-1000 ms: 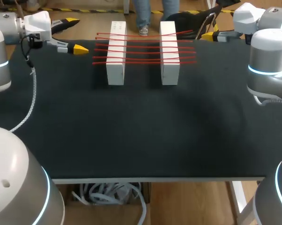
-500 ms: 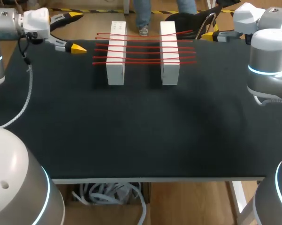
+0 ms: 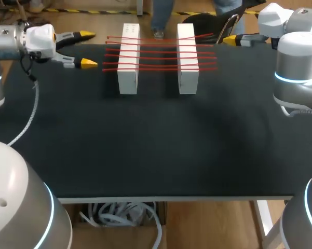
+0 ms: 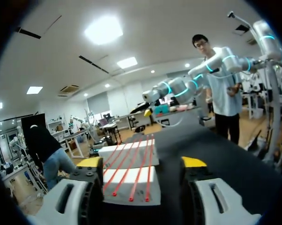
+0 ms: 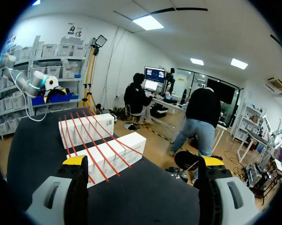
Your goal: Grab the tape and strap the tape.
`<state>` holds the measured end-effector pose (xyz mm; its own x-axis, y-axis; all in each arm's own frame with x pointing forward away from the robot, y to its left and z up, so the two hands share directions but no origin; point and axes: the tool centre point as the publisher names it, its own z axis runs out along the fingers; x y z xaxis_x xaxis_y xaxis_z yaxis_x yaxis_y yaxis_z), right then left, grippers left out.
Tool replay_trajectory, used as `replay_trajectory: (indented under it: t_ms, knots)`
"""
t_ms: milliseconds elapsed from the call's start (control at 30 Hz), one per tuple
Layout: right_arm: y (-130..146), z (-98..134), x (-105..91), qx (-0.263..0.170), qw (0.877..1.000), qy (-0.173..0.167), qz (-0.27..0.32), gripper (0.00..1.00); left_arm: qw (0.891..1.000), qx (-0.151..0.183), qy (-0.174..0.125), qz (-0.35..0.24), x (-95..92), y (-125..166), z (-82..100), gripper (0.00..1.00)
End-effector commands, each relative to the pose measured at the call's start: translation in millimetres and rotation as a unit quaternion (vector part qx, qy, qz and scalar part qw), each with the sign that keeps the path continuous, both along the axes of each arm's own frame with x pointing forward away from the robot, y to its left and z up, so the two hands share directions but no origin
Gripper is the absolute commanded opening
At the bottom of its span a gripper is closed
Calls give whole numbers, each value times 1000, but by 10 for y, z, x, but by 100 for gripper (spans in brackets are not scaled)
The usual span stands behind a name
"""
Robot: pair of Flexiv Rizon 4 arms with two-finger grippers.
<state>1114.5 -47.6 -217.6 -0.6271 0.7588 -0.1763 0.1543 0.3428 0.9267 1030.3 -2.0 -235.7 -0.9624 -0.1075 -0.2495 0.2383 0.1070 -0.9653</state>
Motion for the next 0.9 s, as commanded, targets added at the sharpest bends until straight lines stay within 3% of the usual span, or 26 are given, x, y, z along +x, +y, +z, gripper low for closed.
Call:
replay_trajectory:
  t_ms: [33, 100, 167, 233, 300, 367, 400, 433, 900]
  knots:
    - [-8, 4, 0, 0, 1000, 1, 1, 100, 1000, -3, -1, 11, -119, -6, -60, 49]
    - [-8, 4, 0, 0, 1000, 1, 1, 100, 1000, -3, 0, 11, -135, -10, -102, 49]
    - [-8, 4, 0, 0, 1000, 1, 1, 100, 1000, -5, 2, 11, -140, -16, -141, 59]
    - [-8, 4, 0, 0, 1000, 1, 1, 100, 1000, -7, 4, 9, -137, -23, -180, 61]
    - [-8, 4, 0, 0, 1000, 1, 1, 100, 1000, -8, 5, 6, -131, -27, -217, 47]
    - [-8, 4, 0, 0, 1000, 1, 1, 100, 1000, -7, 5, 1, -124, -32, -247, 44]
    - [-8, 4, 0, 0, 1000, 1, 1, 100, 1000, -7, 5, 0, -120, -34, -265, 34]
    - [-8, 4, 0, 0, 1000, 1, 1, 100, 1000, -7, 5, -1, -119, -34, -276, 30]
    - [-8, 4, 0, 0, 1000, 1, 1, 100, 1000, -8, 19, -7, -114, -26, -534, 34]
